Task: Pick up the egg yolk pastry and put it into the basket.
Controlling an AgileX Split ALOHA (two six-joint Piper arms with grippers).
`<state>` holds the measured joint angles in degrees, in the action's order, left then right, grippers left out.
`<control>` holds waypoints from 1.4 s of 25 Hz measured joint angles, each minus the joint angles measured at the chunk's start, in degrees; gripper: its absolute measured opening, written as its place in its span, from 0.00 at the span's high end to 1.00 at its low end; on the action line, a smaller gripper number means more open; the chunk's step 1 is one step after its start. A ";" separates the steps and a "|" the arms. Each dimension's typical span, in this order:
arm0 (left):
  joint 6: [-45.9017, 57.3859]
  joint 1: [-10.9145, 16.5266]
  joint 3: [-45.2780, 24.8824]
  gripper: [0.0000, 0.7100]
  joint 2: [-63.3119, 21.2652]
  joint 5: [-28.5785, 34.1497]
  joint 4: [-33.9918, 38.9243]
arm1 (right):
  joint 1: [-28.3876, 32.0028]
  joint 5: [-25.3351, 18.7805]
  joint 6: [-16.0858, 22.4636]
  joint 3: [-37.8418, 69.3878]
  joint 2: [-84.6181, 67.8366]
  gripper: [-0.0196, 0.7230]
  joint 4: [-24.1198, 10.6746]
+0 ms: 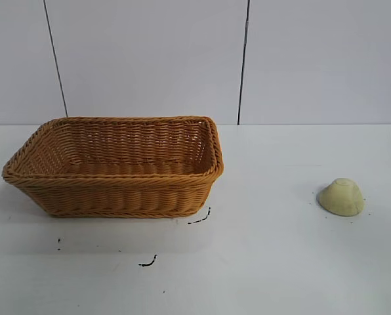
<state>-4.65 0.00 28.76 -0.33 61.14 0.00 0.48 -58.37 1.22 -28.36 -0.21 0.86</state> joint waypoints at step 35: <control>0.00 0.00 0.00 0.02 0.00 0.00 0.00 | 0.00 -2.77 -2.90 -39.77 77.20 0.04 0.00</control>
<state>-4.65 0.00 28.76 -0.33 61.14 0.00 0.48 -61.13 -1.68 -68.13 77.00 0.86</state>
